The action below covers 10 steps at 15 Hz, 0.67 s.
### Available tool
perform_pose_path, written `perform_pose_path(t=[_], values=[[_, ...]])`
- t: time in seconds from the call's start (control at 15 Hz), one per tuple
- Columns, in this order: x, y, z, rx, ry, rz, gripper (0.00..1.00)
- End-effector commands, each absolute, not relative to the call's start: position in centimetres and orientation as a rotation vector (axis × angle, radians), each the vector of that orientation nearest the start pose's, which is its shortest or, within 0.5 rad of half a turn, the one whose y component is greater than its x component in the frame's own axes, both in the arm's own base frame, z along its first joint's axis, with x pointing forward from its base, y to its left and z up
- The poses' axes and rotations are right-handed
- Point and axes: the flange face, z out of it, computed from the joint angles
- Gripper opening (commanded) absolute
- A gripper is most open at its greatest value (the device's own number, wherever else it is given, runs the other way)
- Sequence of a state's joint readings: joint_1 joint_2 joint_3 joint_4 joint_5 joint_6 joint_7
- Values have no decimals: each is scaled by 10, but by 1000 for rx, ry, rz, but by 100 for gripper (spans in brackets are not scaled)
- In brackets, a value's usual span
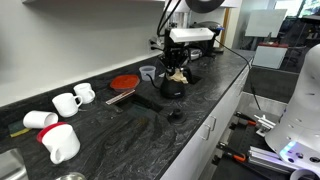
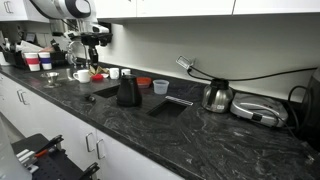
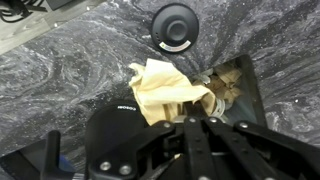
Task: Pick the cloth and drop it in the opening on the left on the counter
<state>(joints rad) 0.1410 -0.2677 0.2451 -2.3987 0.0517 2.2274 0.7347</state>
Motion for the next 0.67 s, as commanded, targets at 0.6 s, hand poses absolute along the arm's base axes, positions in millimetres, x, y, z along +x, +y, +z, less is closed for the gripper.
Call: perform_pose_path(t=[0.6], values=[[436, 185, 416, -3057, 563, -127, 0]])
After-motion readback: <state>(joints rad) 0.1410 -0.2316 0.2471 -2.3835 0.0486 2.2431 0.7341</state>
